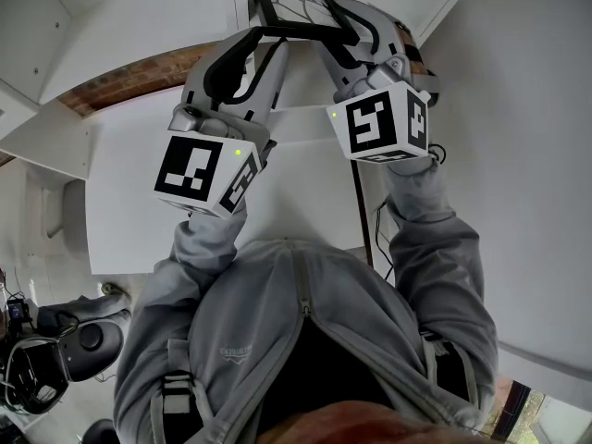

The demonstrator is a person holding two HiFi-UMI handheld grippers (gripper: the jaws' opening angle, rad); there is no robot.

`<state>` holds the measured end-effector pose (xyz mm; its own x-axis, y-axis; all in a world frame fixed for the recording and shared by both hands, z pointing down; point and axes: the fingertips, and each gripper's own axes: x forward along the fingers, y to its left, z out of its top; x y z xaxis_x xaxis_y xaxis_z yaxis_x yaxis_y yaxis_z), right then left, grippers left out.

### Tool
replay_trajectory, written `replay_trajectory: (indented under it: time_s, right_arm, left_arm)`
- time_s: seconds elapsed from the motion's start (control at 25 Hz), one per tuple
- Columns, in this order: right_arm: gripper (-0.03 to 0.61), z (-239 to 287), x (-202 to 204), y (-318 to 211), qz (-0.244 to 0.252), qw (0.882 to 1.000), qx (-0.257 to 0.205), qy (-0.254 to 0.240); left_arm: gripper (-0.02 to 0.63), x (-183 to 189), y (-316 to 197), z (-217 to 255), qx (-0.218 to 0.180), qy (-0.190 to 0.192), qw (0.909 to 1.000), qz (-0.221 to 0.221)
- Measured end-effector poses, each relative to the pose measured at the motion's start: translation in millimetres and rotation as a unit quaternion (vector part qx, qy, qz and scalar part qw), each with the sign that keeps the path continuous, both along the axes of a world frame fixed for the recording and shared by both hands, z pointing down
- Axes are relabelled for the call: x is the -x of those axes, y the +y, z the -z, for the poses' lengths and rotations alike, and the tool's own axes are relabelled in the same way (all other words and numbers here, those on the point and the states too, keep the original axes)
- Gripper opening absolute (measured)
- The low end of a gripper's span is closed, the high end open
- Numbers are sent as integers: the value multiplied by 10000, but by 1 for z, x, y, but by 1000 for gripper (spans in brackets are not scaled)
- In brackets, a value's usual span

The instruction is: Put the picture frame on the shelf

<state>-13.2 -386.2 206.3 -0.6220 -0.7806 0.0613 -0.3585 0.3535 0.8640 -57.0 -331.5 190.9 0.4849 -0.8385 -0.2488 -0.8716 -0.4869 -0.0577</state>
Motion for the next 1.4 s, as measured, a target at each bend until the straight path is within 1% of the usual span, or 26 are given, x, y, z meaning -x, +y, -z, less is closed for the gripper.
replay_trajectory:
  time_s: [0.16,0.28,0.4,0.52,0.56,0.64,0.68,0.76,0.84,1.04,1.24,1.4]
  right_arm:
    - [176,-1,-18,14,192,9948,645,-758]
    - [176,-1,-31,23,301,9875,980,-1200]
    - [175,-6,-42,28,341,9776,1392,-1542]
    - [172,-9,-34,26,572,9619,1824,-1952]
    - [154,-7,-29,24,673,9552,1924,-2148]
    - [88,2,-24,21,843,9414,2057,-2538]
    - [73,7,-25,20,904,9353,2116,-2690]
    - [67,11,-30,19,984,9259,2228,-2888]
    - [66,11,-32,18,1023,9202,2281,-3013]
    - [63,12,-24,12,1073,9146,2232,-3197]
    - [61,8,-19,-1,934,9179,2141,-3209]
    - [61,2,-19,-11,824,9166,2200,-3235]
  left_arm:
    - [117,0,0,-1,-15,-15,10000,22]
    - [115,0,-1,-3,-5,-20,10000,55]
    - [114,1,-3,-5,30,-9,10000,90]
    - [114,11,-9,-8,67,-14,9999,138]
    - [114,17,-13,-9,81,-19,9998,153]
    - [112,23,-19,-9,118,-14,9998,181]
    - [111,23,-20,-9,136,-8,9997,201]
    - [107,19,-20,-8,161,-3,9996,252]
    - [105,18,-20,-9,186,-16,9994,300]
    - [104,26,-29,-15,269,-25,9986,449]
    - [103,29,-34,-21,364,19,9983,461]
    - [103,29,-33,-22,364,40,9983,457]
